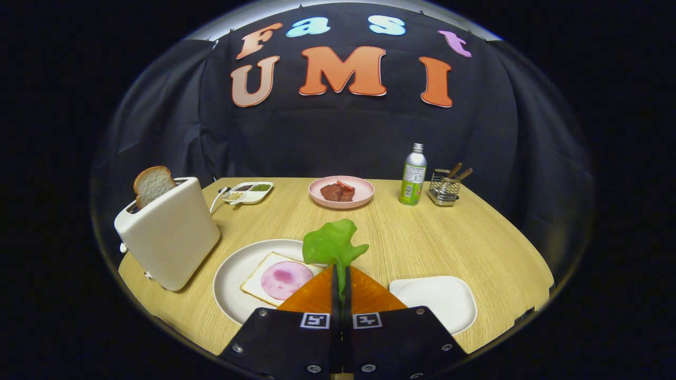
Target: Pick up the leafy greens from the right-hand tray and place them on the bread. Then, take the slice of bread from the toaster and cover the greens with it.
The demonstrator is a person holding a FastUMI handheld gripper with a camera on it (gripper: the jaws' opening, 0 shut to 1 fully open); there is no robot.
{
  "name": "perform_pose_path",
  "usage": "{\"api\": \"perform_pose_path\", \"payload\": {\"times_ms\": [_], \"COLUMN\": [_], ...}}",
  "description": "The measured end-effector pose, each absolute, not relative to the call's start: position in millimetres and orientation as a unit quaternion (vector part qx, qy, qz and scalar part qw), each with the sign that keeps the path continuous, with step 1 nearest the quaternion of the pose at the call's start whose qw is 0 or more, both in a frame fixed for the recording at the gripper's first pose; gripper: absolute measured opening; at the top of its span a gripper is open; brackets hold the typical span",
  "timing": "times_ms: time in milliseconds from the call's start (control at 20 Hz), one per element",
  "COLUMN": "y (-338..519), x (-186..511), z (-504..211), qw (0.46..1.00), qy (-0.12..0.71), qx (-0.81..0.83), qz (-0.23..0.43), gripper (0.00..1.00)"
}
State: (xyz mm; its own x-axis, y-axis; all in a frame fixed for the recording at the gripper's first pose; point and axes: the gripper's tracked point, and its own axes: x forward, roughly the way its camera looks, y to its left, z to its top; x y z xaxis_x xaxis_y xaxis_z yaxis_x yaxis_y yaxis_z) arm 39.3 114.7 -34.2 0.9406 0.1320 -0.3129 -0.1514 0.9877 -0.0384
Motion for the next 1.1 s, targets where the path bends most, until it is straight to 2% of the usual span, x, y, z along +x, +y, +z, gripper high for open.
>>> {"api": "perform_pose_path", "payload": {"times_ms": [400,1100], "y": [161.9,192.8], "x": [47.5,66.4], "z": [-45.8,-88.5], "qw": [0.979,0.970], "qy": [0.164,0.197], "qx": [-0.049,-0.069], "qz": [0.108,0.122], "gripper": [0.01,0.04]}}
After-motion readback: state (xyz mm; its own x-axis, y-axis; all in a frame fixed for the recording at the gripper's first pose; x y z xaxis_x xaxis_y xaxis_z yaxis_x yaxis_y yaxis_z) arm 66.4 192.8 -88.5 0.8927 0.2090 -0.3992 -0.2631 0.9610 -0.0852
